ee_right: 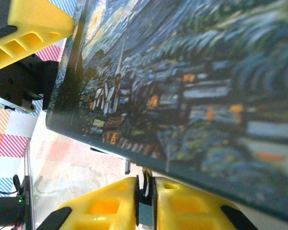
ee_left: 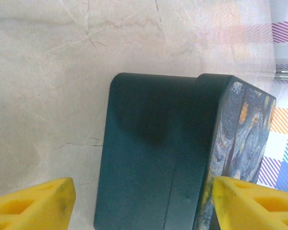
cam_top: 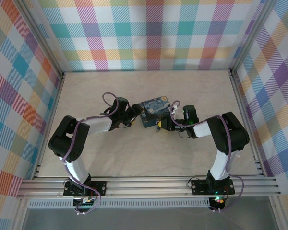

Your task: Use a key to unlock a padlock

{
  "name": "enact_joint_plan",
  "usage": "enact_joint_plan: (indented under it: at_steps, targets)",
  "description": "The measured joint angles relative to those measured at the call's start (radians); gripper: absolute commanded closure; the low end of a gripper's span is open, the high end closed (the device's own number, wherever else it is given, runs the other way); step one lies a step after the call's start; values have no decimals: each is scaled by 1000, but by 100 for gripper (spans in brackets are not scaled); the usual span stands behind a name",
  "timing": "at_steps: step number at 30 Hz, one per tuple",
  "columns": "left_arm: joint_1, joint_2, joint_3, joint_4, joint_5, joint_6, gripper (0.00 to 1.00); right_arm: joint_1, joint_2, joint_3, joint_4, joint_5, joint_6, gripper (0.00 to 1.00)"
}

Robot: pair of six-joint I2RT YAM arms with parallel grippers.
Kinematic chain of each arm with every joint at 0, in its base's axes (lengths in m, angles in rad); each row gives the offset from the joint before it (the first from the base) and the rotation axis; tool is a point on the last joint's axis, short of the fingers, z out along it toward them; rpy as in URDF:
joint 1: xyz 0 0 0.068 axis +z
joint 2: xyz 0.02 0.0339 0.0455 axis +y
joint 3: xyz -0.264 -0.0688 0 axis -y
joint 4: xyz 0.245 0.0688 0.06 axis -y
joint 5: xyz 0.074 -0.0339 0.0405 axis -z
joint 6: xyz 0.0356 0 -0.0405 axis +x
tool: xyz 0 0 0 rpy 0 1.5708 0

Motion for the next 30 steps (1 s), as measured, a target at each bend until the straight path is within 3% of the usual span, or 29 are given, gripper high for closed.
enact_joint_plan:
  at_steps: [11,22,24,30]
  targets:
    - [0,-2,0,-2,0,9,25,0,-18,-1,-25,22,6,95]
    - [0,-2,0,-1,0,11,25,0,-45,-20,47,80,114,97]
    - [0,-2,0,-1,0,11,25,0,-45,-23,50,87,129,93]
    - [0,-8,-7,-1,0,11,26,0,-76,-42,38,107,114,65]
